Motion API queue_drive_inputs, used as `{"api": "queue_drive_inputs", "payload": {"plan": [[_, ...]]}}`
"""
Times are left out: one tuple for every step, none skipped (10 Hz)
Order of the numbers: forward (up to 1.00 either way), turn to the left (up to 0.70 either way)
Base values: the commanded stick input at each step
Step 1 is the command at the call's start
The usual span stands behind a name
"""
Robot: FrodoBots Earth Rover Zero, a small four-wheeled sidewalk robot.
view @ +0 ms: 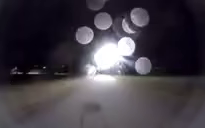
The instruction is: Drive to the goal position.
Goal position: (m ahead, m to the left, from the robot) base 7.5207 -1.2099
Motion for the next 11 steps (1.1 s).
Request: {"api": "queue_drive_inputs", "payload": {"plan": [[1.00, 0.00], [1.00, 0.00], [1.00, 0.00], [1.00, 0.00], [1.00, 0.00], [1.00, 0.00], [1.00, 0.00], [1.00, 0.00], [1.00, 0.00], [1.00, 0.00], [1.00, 0.00]]}}
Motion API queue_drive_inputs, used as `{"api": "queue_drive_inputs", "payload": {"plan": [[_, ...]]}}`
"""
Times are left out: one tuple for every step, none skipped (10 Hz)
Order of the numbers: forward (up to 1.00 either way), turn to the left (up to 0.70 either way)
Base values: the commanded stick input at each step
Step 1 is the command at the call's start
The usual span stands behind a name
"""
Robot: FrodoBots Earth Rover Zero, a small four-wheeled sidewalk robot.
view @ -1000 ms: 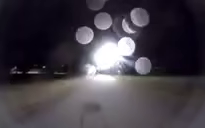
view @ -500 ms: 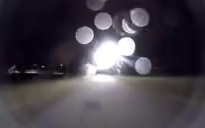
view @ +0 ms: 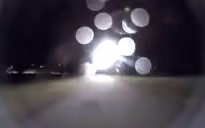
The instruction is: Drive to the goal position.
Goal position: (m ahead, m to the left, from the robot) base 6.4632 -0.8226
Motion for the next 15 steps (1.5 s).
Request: {"api": "queue_drive_inputs", "payload": {"plan": [[1.00, 0.00], [1.00, 0.00], [1.00, 0.00], [1.00, 0.00], [1.00, 0.00], [1.00, 0.08], [1.00, 0.20], [1.00, 0.40], [1.00, 0.40], [1.00, 0.40], [1.00, 0.19], [1.00, 0.00], [1.00, 0.00], [1.00, 0.00], [1.00, 0.00]]}}
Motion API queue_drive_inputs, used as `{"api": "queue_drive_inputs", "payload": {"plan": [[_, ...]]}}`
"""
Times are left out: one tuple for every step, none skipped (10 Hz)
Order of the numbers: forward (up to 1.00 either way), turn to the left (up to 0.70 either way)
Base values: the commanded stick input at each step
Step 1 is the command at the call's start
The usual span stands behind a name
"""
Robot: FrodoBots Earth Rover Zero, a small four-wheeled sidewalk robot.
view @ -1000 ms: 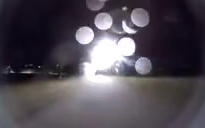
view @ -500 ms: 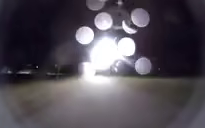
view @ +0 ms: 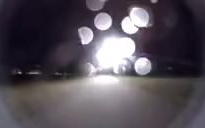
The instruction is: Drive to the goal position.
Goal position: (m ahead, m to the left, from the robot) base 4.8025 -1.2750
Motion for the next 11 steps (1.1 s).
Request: {"api": "queue_drive_inputs", "payload": {"plan": [[1.00, 0.00], [1.00, 0.00], [1.00, 0.00], [1.00, 0.00], [1.00, 0.00], [1.00, 0.00], [1.00, 0.00], [1.00, 0.00], [1.00, 0.00], [1.00, 0.00], [1.00, 0.00]]}}
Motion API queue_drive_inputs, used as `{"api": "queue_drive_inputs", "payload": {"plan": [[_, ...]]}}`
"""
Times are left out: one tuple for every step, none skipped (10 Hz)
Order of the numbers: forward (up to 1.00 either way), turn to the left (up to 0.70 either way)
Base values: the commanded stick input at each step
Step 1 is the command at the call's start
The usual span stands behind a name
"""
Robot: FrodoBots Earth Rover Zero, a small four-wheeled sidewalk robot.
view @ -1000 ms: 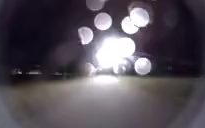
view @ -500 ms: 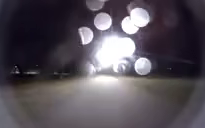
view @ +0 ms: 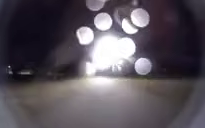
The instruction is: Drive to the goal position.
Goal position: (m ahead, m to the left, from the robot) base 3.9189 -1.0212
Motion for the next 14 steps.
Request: {"api": "queue_drive_inputs", "payload": {"plan": [[1.00, 0.00], [1.00, 0.00], [1.00, 0.00], [1.00, 0.00], [1.00, 0.00], [1.00, 0.00], [1.00, 0.00], [1.00, 0.00], [1.00, 0.00], [1.00, 0.00], [1.00, 0.00], [1.00, 0.00], [1.00, 0.00], [1.00, 0.00]]}}
